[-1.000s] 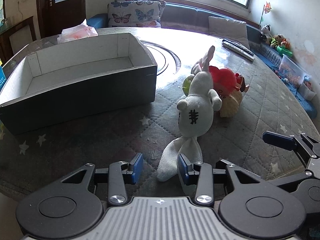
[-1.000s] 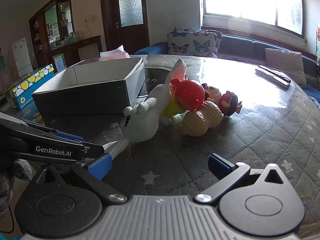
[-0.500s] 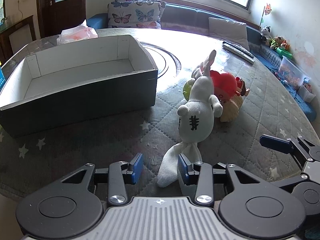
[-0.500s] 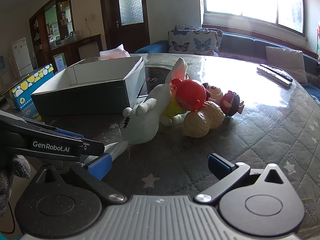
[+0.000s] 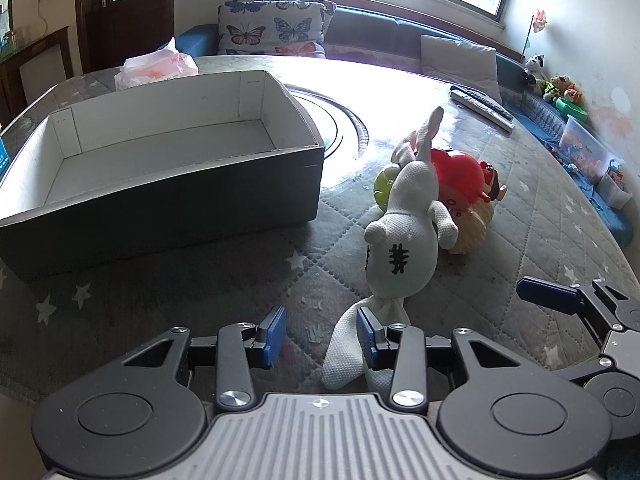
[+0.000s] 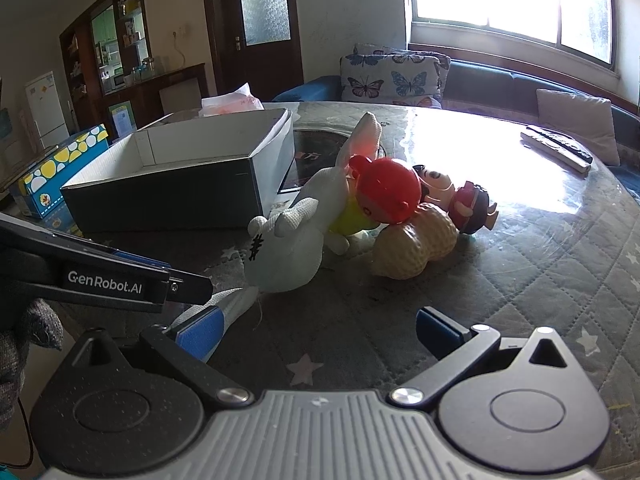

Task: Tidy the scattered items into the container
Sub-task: 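Move the left gripper toward the white knitted bunny's legs, then close the left gripper on the bunny's legs and lift it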

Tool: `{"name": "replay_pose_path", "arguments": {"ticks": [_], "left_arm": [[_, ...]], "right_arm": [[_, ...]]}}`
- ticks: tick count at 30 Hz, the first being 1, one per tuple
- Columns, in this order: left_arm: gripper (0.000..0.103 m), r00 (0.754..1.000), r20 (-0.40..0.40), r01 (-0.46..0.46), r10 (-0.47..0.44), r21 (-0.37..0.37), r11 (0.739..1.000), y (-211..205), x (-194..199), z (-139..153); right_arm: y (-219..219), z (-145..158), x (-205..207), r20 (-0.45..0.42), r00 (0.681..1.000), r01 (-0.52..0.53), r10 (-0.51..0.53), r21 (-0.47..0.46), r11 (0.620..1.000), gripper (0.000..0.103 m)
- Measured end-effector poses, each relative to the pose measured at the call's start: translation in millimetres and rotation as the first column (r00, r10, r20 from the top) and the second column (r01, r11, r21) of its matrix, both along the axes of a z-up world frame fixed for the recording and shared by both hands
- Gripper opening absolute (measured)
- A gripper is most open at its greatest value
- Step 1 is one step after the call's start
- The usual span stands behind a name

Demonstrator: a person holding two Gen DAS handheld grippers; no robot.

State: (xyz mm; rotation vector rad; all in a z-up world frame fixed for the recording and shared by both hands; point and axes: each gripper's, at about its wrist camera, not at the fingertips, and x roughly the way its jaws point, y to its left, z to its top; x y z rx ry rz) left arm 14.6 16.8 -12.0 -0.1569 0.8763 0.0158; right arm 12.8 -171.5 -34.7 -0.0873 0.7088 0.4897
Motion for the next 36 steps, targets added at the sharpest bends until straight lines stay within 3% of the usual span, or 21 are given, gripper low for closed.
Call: {"name": "replay_pose_path", "arguments": {"ticks": [27,36], "left_arm": [[0.041,1.0,-0.005,0.006,-0.006,-0.023,1.0,8,22,2],[0.041,1.0,-0.001,0.014,-0.014,-0.037,0.999,9,28,5]], "right_arm": [[12,0,16,-0.015,0.999,-0.05,0.05,0.022,0.999,0.102],[17,1,21,-0.021,0.998,-0.067,0.067,0.033,0.997,0.097]]}}
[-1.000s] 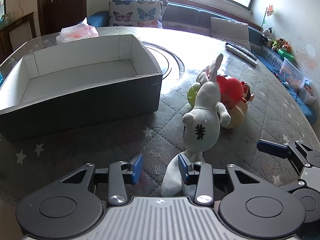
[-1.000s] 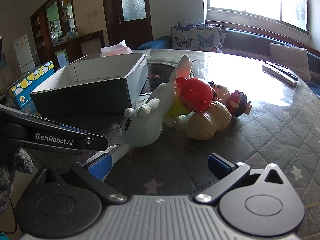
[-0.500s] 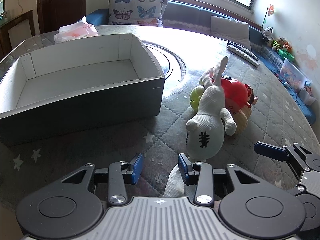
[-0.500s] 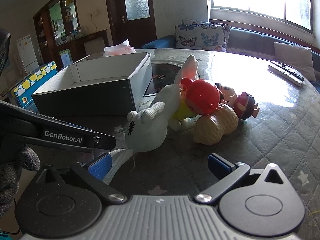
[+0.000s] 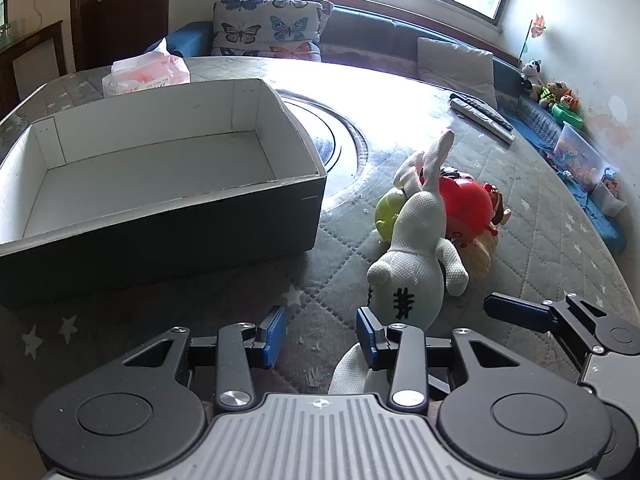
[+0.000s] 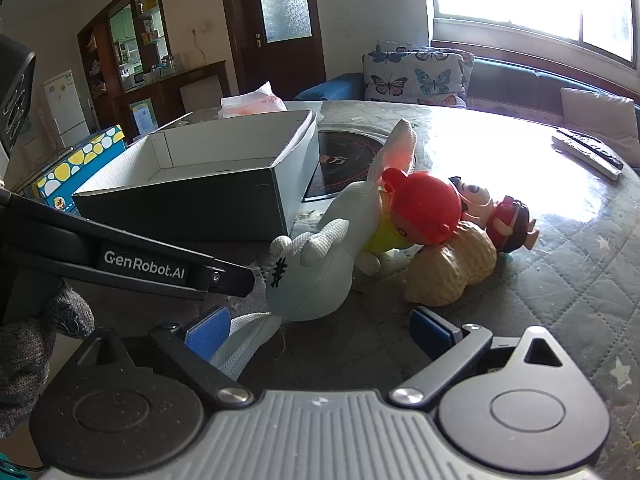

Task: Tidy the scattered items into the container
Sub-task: 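Close the left gripper on the bunny's legs and lift it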

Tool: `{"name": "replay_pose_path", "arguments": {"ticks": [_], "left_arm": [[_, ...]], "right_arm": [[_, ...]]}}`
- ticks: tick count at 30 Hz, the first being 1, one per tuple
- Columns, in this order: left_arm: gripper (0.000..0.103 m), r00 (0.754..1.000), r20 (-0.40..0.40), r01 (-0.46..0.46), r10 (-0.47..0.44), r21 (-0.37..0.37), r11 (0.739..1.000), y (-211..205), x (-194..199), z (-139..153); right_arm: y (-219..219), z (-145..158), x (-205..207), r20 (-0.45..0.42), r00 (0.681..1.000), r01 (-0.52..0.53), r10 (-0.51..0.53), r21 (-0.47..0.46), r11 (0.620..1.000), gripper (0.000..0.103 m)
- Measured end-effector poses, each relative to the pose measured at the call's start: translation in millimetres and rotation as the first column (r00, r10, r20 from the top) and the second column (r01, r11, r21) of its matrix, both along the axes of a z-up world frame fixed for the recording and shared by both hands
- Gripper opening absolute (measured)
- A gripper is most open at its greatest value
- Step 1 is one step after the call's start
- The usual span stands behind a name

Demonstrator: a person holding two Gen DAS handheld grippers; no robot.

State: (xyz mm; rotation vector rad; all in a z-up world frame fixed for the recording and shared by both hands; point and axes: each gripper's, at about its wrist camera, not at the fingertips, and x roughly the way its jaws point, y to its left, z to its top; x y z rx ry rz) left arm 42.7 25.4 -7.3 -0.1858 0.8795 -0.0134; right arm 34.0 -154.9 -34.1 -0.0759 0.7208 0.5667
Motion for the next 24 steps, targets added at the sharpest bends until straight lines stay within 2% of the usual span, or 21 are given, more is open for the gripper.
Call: {"name": "replay_pose_path", "arguments": {"ticks": [9,14,20,24], "left_arm": [[0.041,0.996,0.059,0.067,-0.065,-0.02,0.998,-1,7,16],[0.041,0.993,0.072,0.099,-0.095,-0.052,0.994,-2,16,21],[0.041,0.985,0.072,0.161,-0.154,-0.109,0.981,-3,32,25],[0.041,0.982,0.035,0.189,-0.186,-0.155,0.97,-4,48,18]], "right_arm": [[5,1,6,-0.005,1.0,-0.021,0.021,0.017,1.0,0.089],[7,3,9,0.003,1.0,-0.025,0.025,0.024,0.999,0.088],[8,4,15,0.0,1.0,-0.027,0.027,0.039,0.999,0.084],[12,3,20,-0.002,0.999,-0.037,0.037,0.037,0.999,0.081]]}}
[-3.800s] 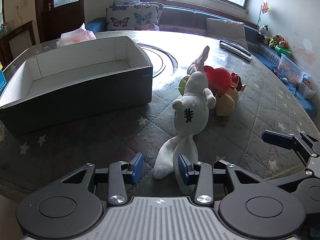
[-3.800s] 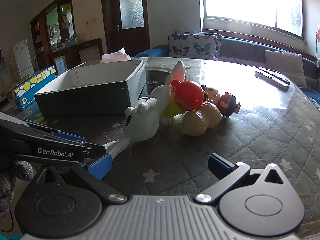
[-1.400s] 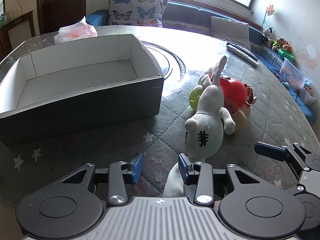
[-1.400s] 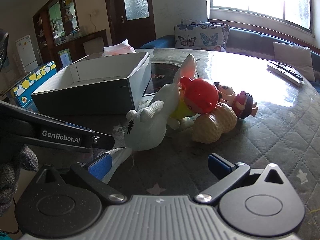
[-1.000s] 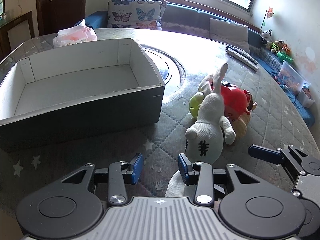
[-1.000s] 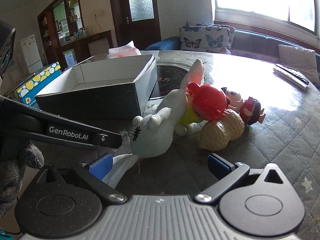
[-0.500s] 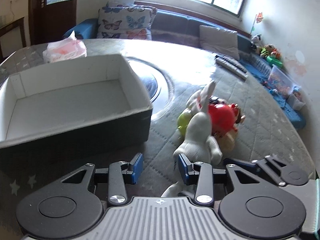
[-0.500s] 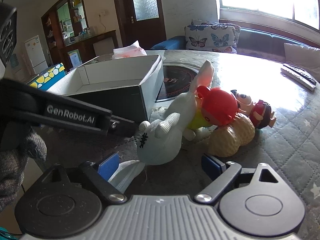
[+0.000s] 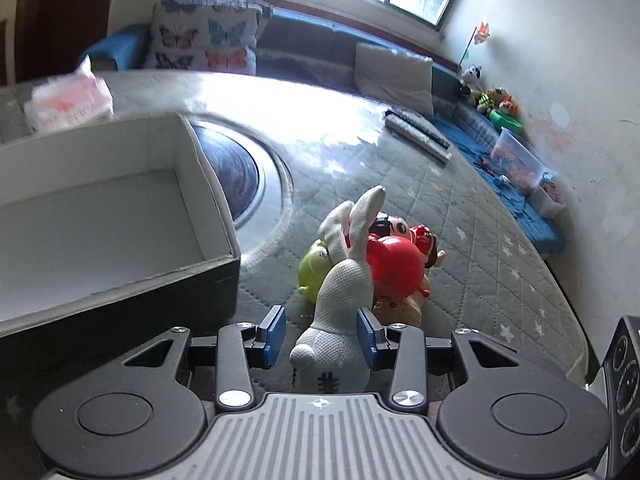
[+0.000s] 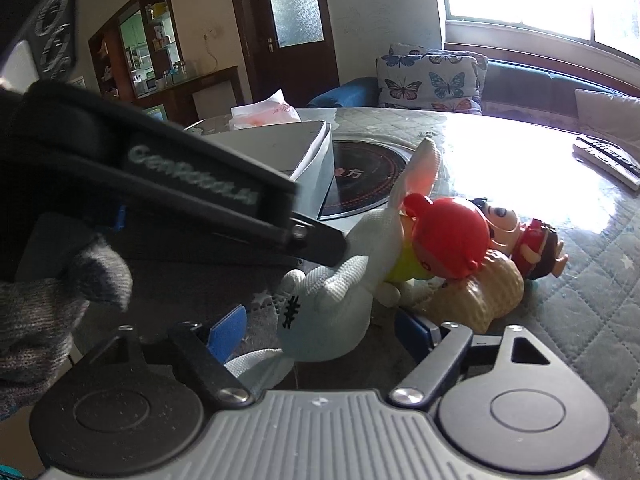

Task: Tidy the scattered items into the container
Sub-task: 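Close the left gripper on the bunny's legs and lift it, then carry the bunny over the cardboard box and open the left gripper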

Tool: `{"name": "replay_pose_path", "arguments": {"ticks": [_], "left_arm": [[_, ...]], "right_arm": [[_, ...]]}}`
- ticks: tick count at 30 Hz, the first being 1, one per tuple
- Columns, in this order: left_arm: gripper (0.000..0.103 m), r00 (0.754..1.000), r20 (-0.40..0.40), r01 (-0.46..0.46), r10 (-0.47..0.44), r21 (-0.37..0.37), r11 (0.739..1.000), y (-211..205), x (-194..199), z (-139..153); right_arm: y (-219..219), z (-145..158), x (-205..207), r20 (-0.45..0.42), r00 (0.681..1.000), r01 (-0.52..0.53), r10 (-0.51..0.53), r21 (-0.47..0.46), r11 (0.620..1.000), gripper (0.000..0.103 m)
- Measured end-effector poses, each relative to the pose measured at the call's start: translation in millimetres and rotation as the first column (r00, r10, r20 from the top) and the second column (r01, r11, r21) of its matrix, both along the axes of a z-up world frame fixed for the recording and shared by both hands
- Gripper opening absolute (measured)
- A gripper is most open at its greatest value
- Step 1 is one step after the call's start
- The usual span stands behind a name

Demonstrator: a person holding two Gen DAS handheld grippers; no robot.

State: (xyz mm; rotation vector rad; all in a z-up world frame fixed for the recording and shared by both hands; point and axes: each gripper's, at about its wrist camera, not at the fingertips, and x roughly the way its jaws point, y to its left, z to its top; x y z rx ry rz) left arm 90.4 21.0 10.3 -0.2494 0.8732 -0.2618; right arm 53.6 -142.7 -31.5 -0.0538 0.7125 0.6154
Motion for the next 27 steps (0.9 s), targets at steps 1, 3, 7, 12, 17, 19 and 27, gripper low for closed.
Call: {"name": "replay_pose_path", "arguments": {"ticks": [1,3,7,12,17,19,27], "left_arm": [[0.041,1.0,-0.018,0.003,-0.003,-0.014,1.0,1,4,-3],[0.041,0.999,-0.044,0.016,-0.018,-0.054,0.998,4,9,-6],[0.041,0.996,-0.073,0.039,-0.048,-0.125,0.991,9,14,-12],[0.04,0.995,-0.084,0.04,-0.052,-0.144,0.989,12,17,-17],[0.033,0.997,-0.064,0.038,-0.048,-0.151,0.988,16,9,-13],[0.031,0.998,-0.045,0.036,-0.043,-0.157,0.987,19,6,-9],[0.028,0.995,0.093,-0.018,0.033,-0.159,0.987,44,-15,33]], "right_arm": [[0,0,1,-0.001,1.0,-0.003,0.003,0.002,1.0,0.078],[1,-1,2,-0.003,1.0,-0.009,0.009,0.005,1.0,0.077],[0,-2,4,-0.005,1.0,-0.012,0.012,0.015,1.0,0.066],[0,-5,4,-0.009,1.0,-0.017,0.017,0.016,1.0,0.059],[1,-1,3,-0.002,1.0,-0.019,0.019,0.016,1.0,0.051],[1,3,1,0.009,1.0,-0.023,0.023,0.023,0.999,0.05],[22,37,6,0.131,0.988,-0.092,0.087,0.033,0.995,0.05]]}}
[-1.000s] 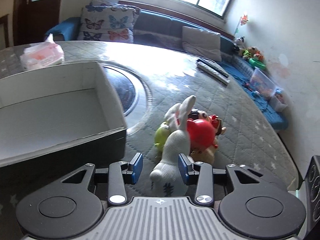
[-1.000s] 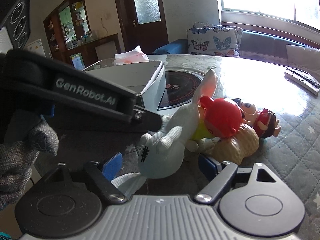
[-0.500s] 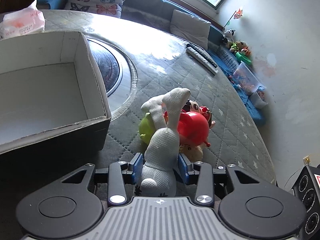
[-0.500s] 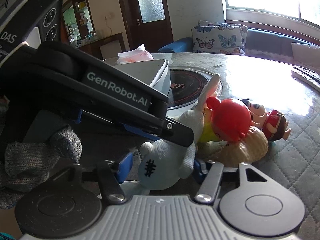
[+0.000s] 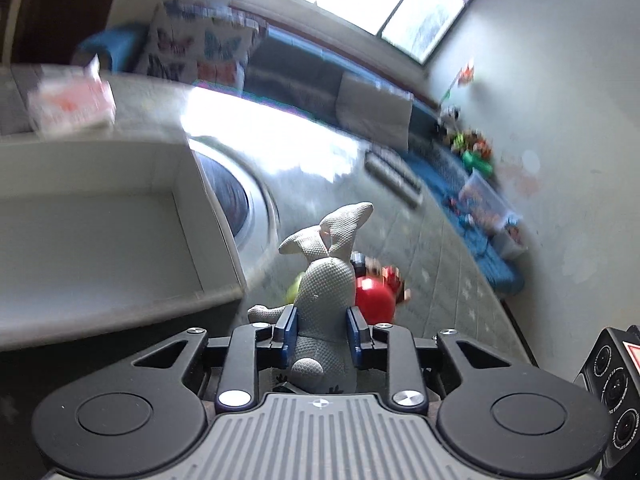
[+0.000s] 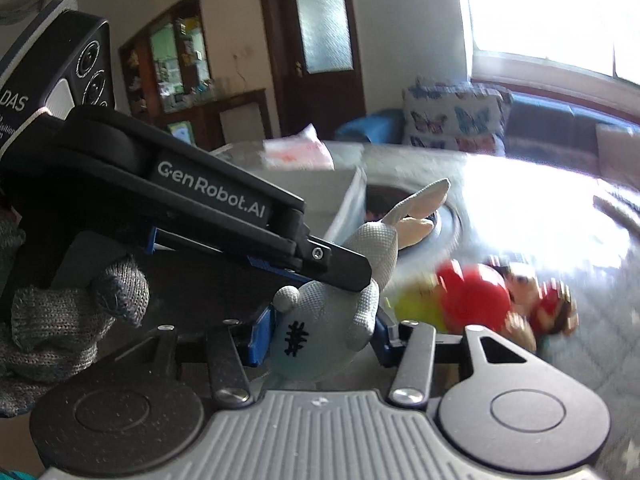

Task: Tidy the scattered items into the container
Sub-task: 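Carry the bunny over the cardboard box and open the left gripper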

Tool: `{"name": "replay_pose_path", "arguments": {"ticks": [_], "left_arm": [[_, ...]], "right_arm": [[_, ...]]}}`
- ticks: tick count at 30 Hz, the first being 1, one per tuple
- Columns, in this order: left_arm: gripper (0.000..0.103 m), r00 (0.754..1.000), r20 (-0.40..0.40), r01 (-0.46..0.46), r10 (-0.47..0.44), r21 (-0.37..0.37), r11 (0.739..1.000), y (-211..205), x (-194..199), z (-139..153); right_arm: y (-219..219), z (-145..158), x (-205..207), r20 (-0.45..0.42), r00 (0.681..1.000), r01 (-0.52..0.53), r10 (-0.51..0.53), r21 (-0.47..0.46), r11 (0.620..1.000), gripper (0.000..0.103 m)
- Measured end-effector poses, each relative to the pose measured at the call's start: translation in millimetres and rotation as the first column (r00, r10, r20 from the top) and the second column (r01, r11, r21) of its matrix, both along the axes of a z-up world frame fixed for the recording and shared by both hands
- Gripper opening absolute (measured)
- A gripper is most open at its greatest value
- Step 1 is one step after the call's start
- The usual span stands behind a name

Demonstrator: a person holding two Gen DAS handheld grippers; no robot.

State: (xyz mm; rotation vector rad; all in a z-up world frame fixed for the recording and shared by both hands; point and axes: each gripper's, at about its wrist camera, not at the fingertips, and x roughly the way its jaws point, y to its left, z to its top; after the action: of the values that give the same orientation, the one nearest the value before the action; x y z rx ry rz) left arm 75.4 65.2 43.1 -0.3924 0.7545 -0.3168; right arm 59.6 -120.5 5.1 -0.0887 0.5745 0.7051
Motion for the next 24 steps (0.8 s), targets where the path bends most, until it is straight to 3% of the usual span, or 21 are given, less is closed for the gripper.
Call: {"name": "replay_pose_path", "arguments": {"ticks": [5,12,15,18,21,24], "left_arm": [[0.028,0.991,0.115,-0.078,0.075,0.022,0.997,25,-4,32],[0.026,0.958,0.23,-0.199,0.171,0.104,0.974,63,7,65],[0.025,0.941,0.26,-0.254,0.216,0.125,0.959,84,11,69],[0.025,0.923,0.294,-0.311,0.247,0.195,0.93,95,20,65],[0.025,0.931,0.258,-0.32,0.258,0.239,0.917,105,32,51],[0.024,0.934,0.176,-0.343,0.311,0.202,0.917,118,39,31]], "right_arm": [[29,27,12,0.099,0.993,-0.062,0.061,0.009,0.998,0.05],[90,54,40,0.195,0.972,-0.138,0.133,0.013,0.99,0.051],[113,57,50,0.202,0.967,-0.158,0.153,0.008,0.987,0.051],[131,55,58,0.179,0.97,-0.167,0.164,0.002,0.986,0.051],[149,48,67,0.132,0.976,-0.174,0.174,-0.017,0.985,0.051],[157,39,70,0.097,0.978,-0.182,0.184,-0.033,0.983,0.051]]}}
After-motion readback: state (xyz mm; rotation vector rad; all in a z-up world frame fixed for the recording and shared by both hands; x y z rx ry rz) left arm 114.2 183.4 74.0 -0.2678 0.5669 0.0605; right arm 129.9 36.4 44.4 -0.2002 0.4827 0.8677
